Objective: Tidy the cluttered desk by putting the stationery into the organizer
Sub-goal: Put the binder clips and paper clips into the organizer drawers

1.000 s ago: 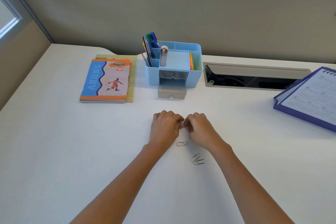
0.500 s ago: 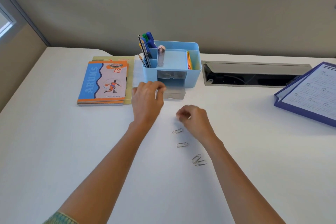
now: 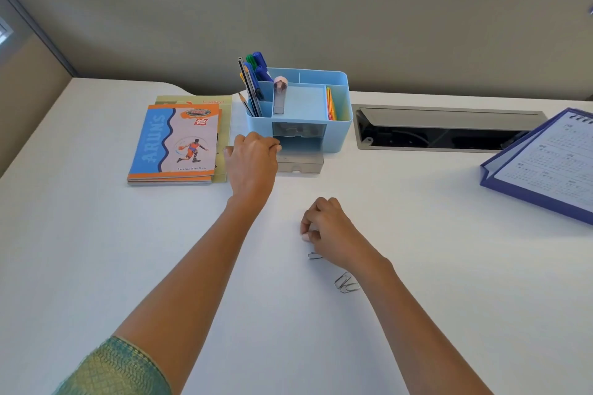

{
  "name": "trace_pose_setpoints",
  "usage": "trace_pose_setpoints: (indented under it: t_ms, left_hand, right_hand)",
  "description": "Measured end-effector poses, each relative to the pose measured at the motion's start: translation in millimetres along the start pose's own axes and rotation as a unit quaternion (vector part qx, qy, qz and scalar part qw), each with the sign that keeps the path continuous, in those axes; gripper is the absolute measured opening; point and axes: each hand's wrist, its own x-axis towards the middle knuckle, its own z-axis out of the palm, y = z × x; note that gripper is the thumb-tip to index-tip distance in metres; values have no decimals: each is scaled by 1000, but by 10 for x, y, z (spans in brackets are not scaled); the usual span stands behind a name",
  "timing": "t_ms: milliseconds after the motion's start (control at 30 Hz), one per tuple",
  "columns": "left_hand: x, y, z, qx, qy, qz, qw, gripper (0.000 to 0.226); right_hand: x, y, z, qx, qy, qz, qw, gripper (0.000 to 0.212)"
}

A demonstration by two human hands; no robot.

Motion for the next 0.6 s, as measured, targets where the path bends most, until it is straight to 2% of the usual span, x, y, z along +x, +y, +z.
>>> trace_pose_setpoints:
  t_ms: [233, 333, 467, 600]
  left_hand:
    - [-433, -128, -60, -79, 18, -19, 997, 18]
    - [-622, -170, -22, -100, 5, -28, 995, 16]
    - [-828, -120, 25, -104, -36, -4, 994, 16]
    - [-989, -82, 51, -95, -89, 40, 991, 17]
  right_hand:
    - [-161, 23, -16, -9, 63, 71, 995, 20]
    - [-181, -5, -32, -32, 44, 72, 996, 10]
    - [-120, -35, -83, -15, 0, 95, 995, 14]
    - [-124, -69, -64, -44, -7, 61, 997, 17]
